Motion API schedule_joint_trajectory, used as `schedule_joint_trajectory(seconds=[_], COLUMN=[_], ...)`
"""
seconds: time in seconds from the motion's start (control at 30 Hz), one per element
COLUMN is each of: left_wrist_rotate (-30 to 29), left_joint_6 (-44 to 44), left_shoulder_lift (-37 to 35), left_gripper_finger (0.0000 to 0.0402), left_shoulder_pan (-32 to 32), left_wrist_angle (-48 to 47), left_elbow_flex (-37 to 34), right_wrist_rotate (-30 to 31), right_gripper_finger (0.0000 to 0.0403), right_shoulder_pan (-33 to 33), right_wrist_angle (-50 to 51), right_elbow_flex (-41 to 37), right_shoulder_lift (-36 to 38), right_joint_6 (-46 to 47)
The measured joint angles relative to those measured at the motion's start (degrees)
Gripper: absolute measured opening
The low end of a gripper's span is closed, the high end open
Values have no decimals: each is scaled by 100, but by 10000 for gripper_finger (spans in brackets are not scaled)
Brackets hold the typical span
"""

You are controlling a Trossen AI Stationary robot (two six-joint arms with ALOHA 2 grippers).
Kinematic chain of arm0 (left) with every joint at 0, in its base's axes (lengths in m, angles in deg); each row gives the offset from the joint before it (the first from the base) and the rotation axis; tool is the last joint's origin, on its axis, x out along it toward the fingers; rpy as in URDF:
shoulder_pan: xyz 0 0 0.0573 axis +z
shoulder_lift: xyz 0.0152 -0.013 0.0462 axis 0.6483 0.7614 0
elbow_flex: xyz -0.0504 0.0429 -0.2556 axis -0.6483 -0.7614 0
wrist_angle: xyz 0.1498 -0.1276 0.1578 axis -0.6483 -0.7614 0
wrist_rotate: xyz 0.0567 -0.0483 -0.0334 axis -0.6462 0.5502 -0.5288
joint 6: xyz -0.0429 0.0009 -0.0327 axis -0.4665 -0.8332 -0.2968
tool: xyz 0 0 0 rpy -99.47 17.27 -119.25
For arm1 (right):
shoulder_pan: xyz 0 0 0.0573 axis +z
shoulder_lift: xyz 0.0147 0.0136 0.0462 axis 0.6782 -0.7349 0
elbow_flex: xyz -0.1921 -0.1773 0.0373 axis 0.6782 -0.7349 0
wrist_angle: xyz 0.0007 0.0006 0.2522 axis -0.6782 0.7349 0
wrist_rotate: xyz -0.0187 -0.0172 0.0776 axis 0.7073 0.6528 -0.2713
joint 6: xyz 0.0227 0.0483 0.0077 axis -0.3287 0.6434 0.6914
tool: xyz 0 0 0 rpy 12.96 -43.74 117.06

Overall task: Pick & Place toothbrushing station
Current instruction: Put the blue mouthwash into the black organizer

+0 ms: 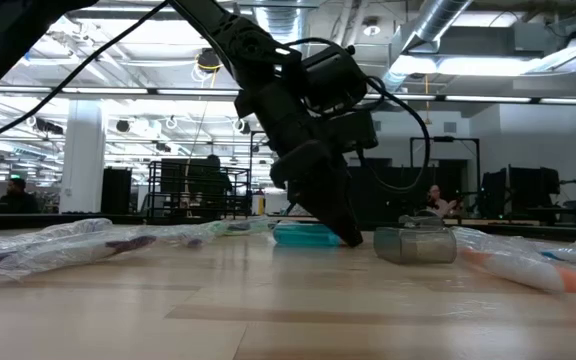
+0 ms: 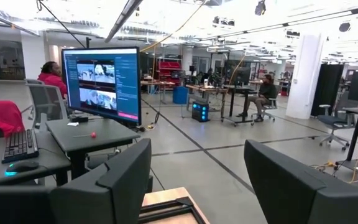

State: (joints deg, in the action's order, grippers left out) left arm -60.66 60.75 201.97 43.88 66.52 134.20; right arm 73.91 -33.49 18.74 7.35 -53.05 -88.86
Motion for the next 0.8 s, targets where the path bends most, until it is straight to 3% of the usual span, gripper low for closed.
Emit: schedule_joint_trajectory(seconds=[0.13, 0.4, 0.6, 0.8], left_wrist_rotate=[178, 249, -260, -970], left_joint_6=[-629, -2017, -2343, -2589], left_shoulder_lift=[-59, -993, -2144, -3232], left_gripper_finger=[84, 84, 84, 84], left_shoulder_pan=[56, 318, 476, 557], left_wrist_angle=[88, 1792, 3345, 5155], left_elbow_flex=[76, 90, 6, -875], right_wrist_rotate=[-3, -13, -120, -362], right_gripper_finger=[248, 248, 248, 248], right_shoulder_pan=[0, 4, 13, 14], right_wrist_angle=[0, 4, 12, 41], right_elbow_flex=[0, 6, 211, 380], right_shoulder_lift=[0, 17, 58, 38], right_joint_6=[-105, -168, -437, -468])
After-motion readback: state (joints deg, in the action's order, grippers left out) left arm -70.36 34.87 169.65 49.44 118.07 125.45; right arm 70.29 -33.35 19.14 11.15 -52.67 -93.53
